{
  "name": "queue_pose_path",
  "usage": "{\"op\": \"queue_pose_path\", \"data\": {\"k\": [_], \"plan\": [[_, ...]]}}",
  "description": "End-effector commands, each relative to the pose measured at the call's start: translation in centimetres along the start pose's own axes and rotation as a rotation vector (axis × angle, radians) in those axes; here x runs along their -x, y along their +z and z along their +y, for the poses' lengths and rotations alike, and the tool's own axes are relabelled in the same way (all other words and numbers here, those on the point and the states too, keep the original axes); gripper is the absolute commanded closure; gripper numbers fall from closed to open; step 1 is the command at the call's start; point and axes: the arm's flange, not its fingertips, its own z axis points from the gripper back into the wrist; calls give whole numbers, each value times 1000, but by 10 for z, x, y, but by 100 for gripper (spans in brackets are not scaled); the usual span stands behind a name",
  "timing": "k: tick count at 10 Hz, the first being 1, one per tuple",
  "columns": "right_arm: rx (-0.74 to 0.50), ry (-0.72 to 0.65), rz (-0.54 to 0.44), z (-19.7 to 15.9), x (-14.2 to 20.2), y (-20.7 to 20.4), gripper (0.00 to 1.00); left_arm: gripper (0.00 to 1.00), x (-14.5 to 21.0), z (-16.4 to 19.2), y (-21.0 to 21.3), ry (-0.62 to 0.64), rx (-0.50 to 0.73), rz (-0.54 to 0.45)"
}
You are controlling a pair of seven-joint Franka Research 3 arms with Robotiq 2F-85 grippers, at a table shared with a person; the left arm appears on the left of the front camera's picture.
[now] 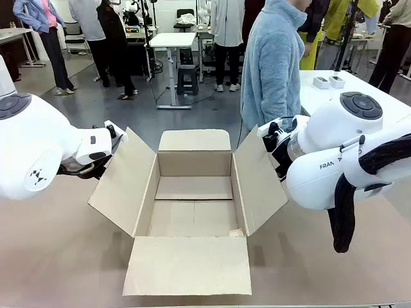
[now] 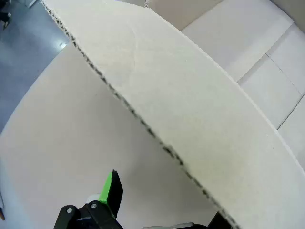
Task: Wrap the clocks to prevent damage.
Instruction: Open the side flaps of the Package Box.
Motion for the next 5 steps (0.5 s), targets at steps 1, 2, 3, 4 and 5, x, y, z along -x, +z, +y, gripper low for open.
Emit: {"op": "queue_pose_path", "data": {"k": [1,2,3,4,5], "plan": [[0,0,0,0,0,0,0,0,0,0,0,0,0,-1],[0,0,0,0,0,0,0,0,0,0,0,0,0,-1],[0,0,0,0,0,0,0,0,0,0,0,0,0,-1],[0,0,0,0,0,0,0,0,0,0,0,0,0,-1],[0,0,0,0,0,0,0,0,0,0,0,0,0,-1]]}}
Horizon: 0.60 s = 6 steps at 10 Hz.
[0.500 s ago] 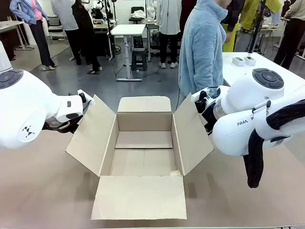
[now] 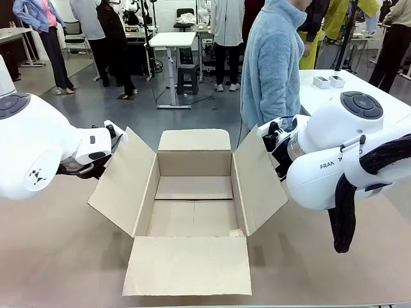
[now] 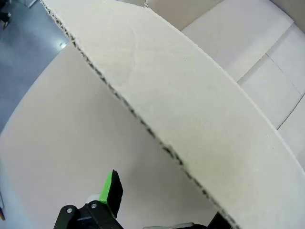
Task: Wrap the clocks to prevent damage.
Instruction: Open the side flaps of the Package Box.
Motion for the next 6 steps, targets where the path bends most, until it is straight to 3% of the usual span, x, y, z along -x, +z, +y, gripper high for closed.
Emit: {"op": "queue_pose_path", "data": {"k": [1,6], "plan": [[0,-1,0,0,0,0,0,0,0,0,0,0,0,-1],[0,-1,0,0,0,0,0,0,0,0,0,0,0,-1]]}}
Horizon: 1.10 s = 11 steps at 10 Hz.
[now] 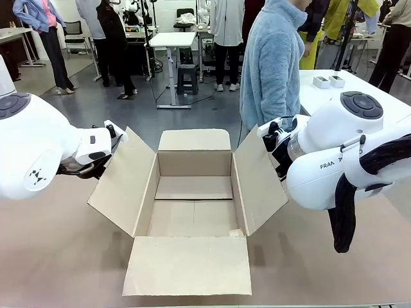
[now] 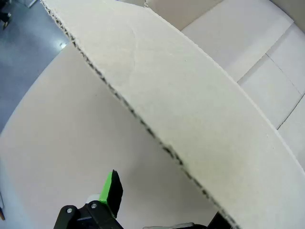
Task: Wrap the clocks to prevent damage.
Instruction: Open the side flaps of the Package Box.
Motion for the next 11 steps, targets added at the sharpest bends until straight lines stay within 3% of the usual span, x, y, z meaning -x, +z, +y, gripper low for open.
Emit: {"op": "queue_pose_path", "data": {"k": [1,4,7,9,11], "plan": [[0,-1,0,0,0,0,0,0,0,0,0,0,0,-1],[0,0,0,0,0,0,0,0,0,0,0,0,0,0],[34,-165,27,-44,-8,39,0,0,0,56,44,-6,-47,9],[73,-227,35,-63,-22,90,0,0,-11,74,93,-36,-56,-5],[125,-157,26,-36,-62,174,0,0,-50,78,159,-116,-43,9]]}}
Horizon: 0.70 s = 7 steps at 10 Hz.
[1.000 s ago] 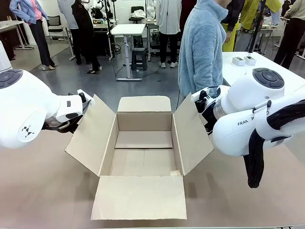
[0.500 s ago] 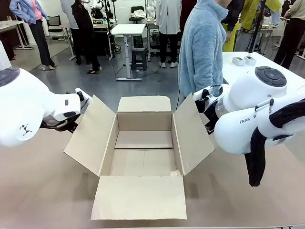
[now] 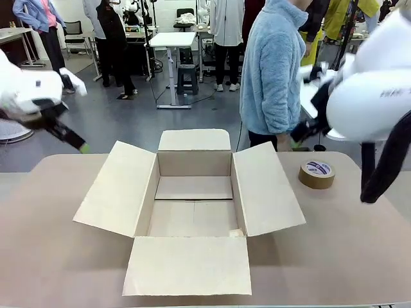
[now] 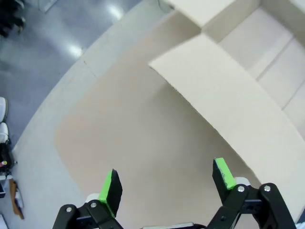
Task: Wrap the clocks to prevent damage.
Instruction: Open the side flaps of the Package Box.
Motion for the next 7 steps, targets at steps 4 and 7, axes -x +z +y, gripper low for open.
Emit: {"op": "queue_pose_path", "data": {"k": [4,7], "plan": [[158,108,184,75,-48,132,0,0,-64,-10,122,-153,-7,131],[118,112,122,76,-39,136,0,0,-58,-15,120,-127,12,88]]}}
